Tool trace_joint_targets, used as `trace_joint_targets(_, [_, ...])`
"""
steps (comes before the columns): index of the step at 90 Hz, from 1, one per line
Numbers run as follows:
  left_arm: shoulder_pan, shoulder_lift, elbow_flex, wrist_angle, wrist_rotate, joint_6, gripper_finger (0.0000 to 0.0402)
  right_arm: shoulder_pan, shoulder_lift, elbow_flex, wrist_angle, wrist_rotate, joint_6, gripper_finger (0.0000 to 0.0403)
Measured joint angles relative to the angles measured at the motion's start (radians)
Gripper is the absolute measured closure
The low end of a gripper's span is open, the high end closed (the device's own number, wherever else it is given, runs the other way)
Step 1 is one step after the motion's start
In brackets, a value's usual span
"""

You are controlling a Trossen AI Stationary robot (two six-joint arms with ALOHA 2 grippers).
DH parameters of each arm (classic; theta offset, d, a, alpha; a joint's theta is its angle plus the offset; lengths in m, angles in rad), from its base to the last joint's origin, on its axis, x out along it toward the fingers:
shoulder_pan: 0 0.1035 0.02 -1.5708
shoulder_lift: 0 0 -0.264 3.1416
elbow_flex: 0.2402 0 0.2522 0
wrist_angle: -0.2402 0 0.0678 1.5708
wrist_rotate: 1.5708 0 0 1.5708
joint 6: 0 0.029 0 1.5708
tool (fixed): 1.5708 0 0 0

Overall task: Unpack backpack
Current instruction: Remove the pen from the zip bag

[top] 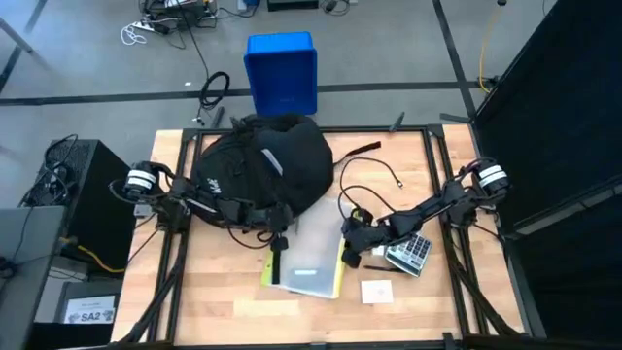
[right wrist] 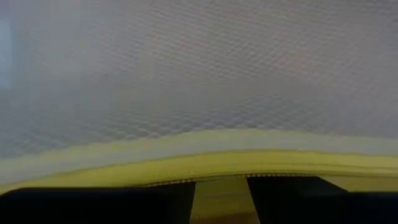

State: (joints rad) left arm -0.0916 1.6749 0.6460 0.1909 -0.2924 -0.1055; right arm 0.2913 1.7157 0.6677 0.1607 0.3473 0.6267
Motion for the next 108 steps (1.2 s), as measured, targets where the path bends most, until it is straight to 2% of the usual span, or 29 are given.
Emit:
trace_joint_targets(23, [-0.002,0.005,0.000,0.005,0.026,-0.002,0.0402,-0.027,0.000,-0.023,0.071,-0.003,-0.035,0.0226])
trace_joint_targets(39, [-0.001,0.106,0.007,0.183,0.084,0.004,0.0402,-0.048,0.001,-0.023,0.096,-0.003,-0.045,0.0201])
trace_joint_targets(58, [-0.002,0.222,0.136,0.184,0.185,0.032,0.0402,-0.051,0.001,-0.023,0.113,-0.005,-0.055,0.0188])
trace_joint_targets(77, [-0.035,0.235,0.231,0.123,0.238,0.106,0.0402,-0.048,0.001,-0.023,0.122,-0.008,-0.065,0.0183])
trace_joint_targets(84, [-0.044,0.232,0.275,0.004,0.222,0.127,0.0402,-0.040,0.001,-0.023,0.122,-0.006,-0.071,0.0183])
trace_joint_targets(95, [-0.060,0.191,0.331,-0.256,0.140,0.104,0.0402,-0.028,0.001,-0.023,0.118,-0.002,-0.070,0.0189])
trace_joint_targets(108, [-0.106,0.103,0.304,-0.340,-0.007,0.118,0.0402,-0.025,0.001,-0.023,0.112,-0.004,-0.060,0.0200])
